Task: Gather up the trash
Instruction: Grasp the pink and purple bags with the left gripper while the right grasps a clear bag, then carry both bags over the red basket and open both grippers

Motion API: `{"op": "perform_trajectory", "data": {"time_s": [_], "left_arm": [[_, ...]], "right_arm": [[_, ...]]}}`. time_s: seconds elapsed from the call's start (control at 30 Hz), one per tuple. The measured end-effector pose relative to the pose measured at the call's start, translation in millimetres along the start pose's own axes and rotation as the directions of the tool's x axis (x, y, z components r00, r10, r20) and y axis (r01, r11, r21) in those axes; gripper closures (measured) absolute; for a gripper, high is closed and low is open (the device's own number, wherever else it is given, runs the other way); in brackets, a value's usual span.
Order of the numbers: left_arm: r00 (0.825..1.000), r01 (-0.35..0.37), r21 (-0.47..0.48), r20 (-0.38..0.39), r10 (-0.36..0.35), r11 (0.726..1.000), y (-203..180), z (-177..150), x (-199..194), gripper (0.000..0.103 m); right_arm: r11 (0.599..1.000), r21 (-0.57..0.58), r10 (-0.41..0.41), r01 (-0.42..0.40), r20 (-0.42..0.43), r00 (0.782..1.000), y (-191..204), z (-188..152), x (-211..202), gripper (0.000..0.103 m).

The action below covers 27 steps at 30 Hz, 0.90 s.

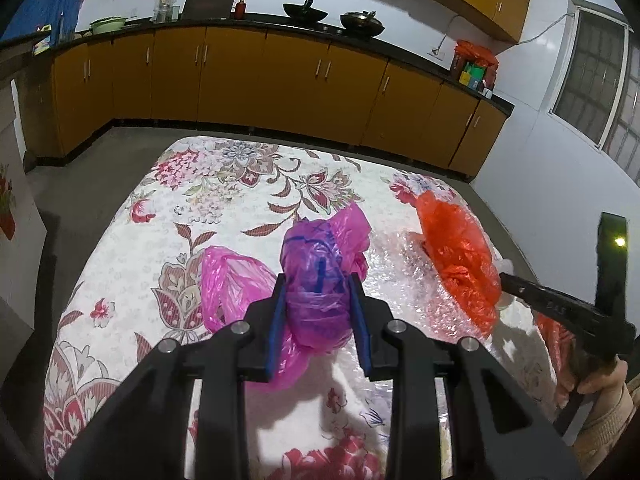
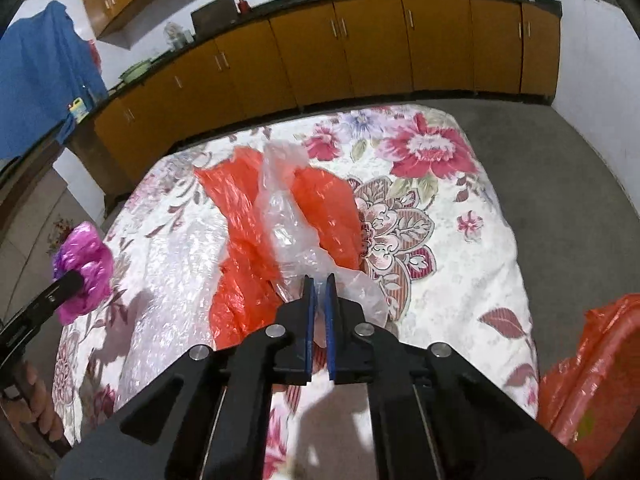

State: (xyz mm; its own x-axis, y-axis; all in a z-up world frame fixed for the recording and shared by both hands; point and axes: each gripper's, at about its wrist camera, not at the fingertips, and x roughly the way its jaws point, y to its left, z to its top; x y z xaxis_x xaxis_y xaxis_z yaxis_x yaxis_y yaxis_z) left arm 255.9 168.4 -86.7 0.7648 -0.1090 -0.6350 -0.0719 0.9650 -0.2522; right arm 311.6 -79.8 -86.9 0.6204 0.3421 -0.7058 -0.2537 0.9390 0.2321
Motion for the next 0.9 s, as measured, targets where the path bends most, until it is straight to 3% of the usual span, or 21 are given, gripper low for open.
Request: {"op": "perform_trajectory", "data": {"time_s": [0.3, 0.6, 0.9], "left_arm": [[1.0, 0.017, 0.015, 0.015, -0.017, 1.0, -12.5, -0.8, -19.7, 0.073], [0.999, 0.022, 0.023, 0.043, -0.023, 0.999, -21.5, -0.5, -45.5, 0.073], [0.997, 0.046, 0.036, 0.067, -0.048, 0.998, -32.3, -0.1, -73.7, 0.073]], "right_arm": [[0.998, 0.038, 0.04, -0.044, 0.116, 0.992, -1.1, -3.0, -61.7, 0.099], [0.987, 0.022, 0.15, -0.157, 0.186, 0.971, 17.6, 3.9, -103.1, 0.099], [0.997, 0.016, 0.068, -0.075, 0.26, 0.963, 17.3, -4.9, -143.8, 0.099]]}}
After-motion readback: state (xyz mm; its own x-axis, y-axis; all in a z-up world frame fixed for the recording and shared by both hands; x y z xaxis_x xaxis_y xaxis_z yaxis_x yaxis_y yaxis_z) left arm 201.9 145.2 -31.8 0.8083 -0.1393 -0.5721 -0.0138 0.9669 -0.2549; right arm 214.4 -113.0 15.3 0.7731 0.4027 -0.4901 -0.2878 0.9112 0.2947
